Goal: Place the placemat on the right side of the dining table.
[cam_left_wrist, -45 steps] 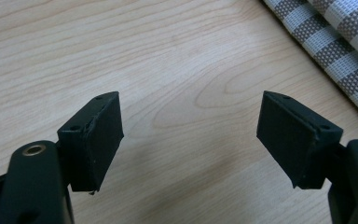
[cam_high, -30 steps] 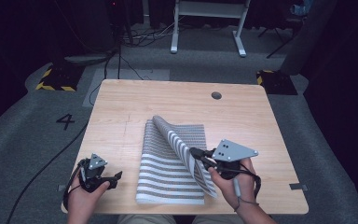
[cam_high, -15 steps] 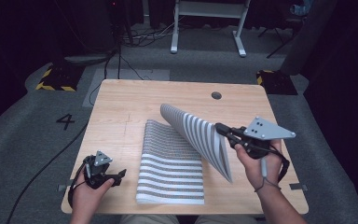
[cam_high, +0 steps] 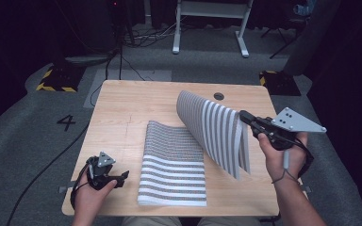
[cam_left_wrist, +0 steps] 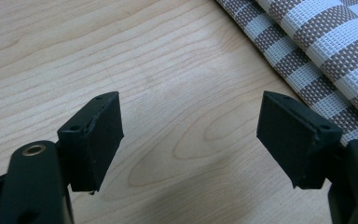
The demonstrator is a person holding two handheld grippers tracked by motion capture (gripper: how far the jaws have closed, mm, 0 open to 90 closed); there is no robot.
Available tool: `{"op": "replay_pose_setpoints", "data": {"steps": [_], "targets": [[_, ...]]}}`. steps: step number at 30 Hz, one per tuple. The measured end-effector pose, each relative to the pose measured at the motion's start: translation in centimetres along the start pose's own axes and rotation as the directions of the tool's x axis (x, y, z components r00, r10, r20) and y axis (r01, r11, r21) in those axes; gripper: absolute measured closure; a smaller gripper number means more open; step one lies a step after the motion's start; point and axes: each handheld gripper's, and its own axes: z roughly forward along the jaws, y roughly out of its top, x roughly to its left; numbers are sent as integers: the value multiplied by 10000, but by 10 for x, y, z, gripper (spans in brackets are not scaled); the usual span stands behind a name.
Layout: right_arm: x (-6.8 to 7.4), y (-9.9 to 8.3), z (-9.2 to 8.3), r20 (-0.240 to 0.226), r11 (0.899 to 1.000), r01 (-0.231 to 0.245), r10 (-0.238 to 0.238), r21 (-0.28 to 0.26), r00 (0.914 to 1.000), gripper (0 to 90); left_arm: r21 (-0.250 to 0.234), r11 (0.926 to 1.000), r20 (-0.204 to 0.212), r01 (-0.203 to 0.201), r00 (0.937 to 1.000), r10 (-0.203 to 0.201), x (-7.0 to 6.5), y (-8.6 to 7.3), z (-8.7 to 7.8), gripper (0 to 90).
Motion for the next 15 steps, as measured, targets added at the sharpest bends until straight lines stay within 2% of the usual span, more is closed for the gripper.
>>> {"op": "replay_pose_setpoints", "data": {"steps": [2,8,10,11,14,15], "targets": [[-8,-6,-6,188,9998,-210,210,43,9996,900,46,10000,29,-6,10000,6,-1,1,1,228],[-25,-15,-22,620,9991,-400,393,101,9973,900,107,9999,10,-129,9999,129,-2,2,3,227],[-32,-21,-28,813,9984,-539,526,140,9953,900,142,9997,54,-177,9998,177,-2,3,5,227],[-40,-29,-34,1002,9970,-710,675,315,9927,900,142,9998,76,-153,9999,151,-3,3,5,227],[-47,-36,-37,1160,9954,-856,801,429,9900,900,165,9997,91,-196,9998,194,-4,4,6,227],[-54,-46,-40,1349,9925,-1099,1019,532,9856,900,221,9995,90,-228,9997,226,-5,4,7,227]]}}
